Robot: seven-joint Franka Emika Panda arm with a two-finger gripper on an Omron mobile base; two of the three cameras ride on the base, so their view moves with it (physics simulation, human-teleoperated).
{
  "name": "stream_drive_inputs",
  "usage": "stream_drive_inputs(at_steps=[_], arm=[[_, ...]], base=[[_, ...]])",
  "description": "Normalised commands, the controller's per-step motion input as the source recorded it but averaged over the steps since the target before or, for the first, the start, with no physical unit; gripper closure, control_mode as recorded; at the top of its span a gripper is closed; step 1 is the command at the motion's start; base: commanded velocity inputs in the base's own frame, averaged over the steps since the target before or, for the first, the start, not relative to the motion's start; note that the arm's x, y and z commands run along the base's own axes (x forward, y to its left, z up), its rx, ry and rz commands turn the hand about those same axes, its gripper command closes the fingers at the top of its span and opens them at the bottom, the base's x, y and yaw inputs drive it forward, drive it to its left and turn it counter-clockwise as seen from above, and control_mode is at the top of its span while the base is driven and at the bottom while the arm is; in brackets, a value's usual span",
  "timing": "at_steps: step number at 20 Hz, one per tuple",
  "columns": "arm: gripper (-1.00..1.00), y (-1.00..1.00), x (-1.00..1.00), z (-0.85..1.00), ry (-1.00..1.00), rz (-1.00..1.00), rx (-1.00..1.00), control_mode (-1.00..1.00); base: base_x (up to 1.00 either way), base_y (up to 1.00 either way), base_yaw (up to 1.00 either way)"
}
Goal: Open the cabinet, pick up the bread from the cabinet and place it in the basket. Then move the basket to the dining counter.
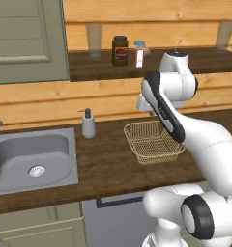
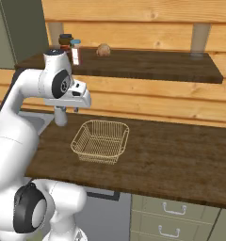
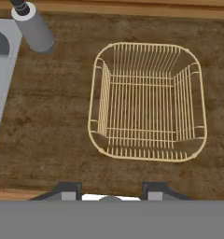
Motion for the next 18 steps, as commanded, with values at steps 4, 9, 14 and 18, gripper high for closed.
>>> stream_drive_inputs(at_steps=[4, 9, 14, 18], arm=[[-1.0, -0.73, 0.09, -0.03, 0.0, -0.06, 0.16, -1.0], [-1.0, -0.88, 0.07, 0.01, 0.0, -0.05, 0.22, -1.0], [-1.0, -0.48, 0.28, 0.89, -0.09, 0.0, 0.32, -1.0], [-1.0, -0.35, 0.31, 0.99, -0.19, 0.09, -0.03, -1.0]], base=[[0.0, 0.0, 0.0], [0.0, 0.0, 0.0], [0.0, 0.0, 0.0], [0.0, 0.0, 0.0]])
